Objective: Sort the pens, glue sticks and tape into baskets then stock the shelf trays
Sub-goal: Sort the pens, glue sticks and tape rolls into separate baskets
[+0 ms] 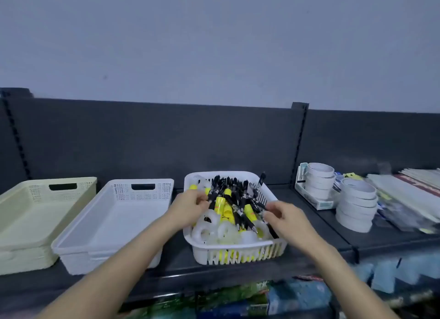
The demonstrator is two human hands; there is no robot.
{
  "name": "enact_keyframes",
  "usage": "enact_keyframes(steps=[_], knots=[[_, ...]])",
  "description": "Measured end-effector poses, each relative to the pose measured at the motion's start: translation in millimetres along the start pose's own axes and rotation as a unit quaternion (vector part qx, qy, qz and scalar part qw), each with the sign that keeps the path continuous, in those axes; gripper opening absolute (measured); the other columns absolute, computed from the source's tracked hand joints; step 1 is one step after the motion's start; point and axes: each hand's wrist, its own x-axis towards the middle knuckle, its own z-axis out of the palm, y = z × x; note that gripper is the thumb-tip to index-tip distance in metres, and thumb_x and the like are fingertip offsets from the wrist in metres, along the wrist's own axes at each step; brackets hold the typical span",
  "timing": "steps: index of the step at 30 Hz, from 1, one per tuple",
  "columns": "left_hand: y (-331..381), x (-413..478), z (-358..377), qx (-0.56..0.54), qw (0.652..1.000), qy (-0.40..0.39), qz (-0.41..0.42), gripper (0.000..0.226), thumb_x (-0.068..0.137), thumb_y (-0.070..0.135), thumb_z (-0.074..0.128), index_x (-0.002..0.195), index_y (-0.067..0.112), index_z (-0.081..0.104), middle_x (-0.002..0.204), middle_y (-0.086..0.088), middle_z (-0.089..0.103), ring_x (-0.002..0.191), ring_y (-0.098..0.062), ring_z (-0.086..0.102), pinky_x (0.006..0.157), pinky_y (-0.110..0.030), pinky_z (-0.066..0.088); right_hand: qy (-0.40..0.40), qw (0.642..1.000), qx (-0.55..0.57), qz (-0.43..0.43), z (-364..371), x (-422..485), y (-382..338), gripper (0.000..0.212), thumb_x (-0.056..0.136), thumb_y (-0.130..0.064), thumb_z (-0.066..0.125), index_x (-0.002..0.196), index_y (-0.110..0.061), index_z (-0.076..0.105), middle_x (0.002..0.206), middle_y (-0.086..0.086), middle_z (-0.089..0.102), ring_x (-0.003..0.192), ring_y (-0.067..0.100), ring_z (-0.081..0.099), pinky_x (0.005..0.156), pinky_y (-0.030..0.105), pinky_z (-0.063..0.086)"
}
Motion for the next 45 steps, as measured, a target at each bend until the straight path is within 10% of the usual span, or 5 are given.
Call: enact_keyframes(steps=[6,11,16,22,45], knots=[[-7,63,6,0.12,0.991,-0.041,-0.053,0.031,0.093,0.023,0.044,0.066,0.01,0.039,0.07,-0.009,0.048,0.071,-0.022,0.046,0.061,-0.028,0.034,-0.104,0.989,-0.087,0.067,28,55,9,0.047,0.083,-0.057,0.053,0.101,-0.014,0.051,0.098,0.003,0.055,0.09,0.018,0.053,0.068,0.029,0.042],[-5,100,20,0.268,0.956,-0.107,-0.059,0.051,0.095,0.047,0.036,0.105,0.002,0.059,0.132,-0.019,0.044,0.124,-0.033,0.039,0.097,-0.038,0.037,-0.147,0.974,-0.137,0.102,55,94,11,0.094,0.062,-0.08,0.05,0.127,-0.011,0.046,0.124,0.006,0.056,0.117,0.024,0.053,0.093,0.032,0.046],[-7,117,34,0.253,0.961,-0.086,-0.068,0.035,0.092,0.037,0.044,0.073,0.008,0.049,0.121,-0.02,0.052,0.114,-0.032,0.047,0.089,-0.036,0.041,-0.099,0.971,-0.216,0.038,52,107,-3,0.029,0.088,-0.035,0.053,0.096,-0.007,0.054,0.11,0.014,0.059,0.109,0.028,0.054,0.082,0.03,0.044],[-8,118,32,0.179,0.98,-0.047,-0.076,0.028,0.095,0.029,0.041,0.077,0.009,0.04,0.111,-0.014,0.048,0.107,-0.03,0.044,0.084,-0.035,0.039,-0.05,0.97,-0.24,-0.002,67,108,3,0.038,0.09,-0.009,0.039,0.128,-0.005,0.039,0.123,0.014,0.053,0.113,0.03,0.049,0.086,0.033,0.04],[-19,27,-89,-0.153,0.959,0.203,-0.127,0.015,0.093,0.003,0.037,0.081,0.01,0.042,0.072,-0.004,0.056,0.047,-0.014,0.051,0.046,-0.026,0.044,-0.116,0.966,0.215,-0.089,54,145,-85,0.015,0.09,-0.007,0.043,0.076,-0.012,0.041,0.069,0.01,0.051,0.048,0.016,0.042,0.05,0.028,0.034]])
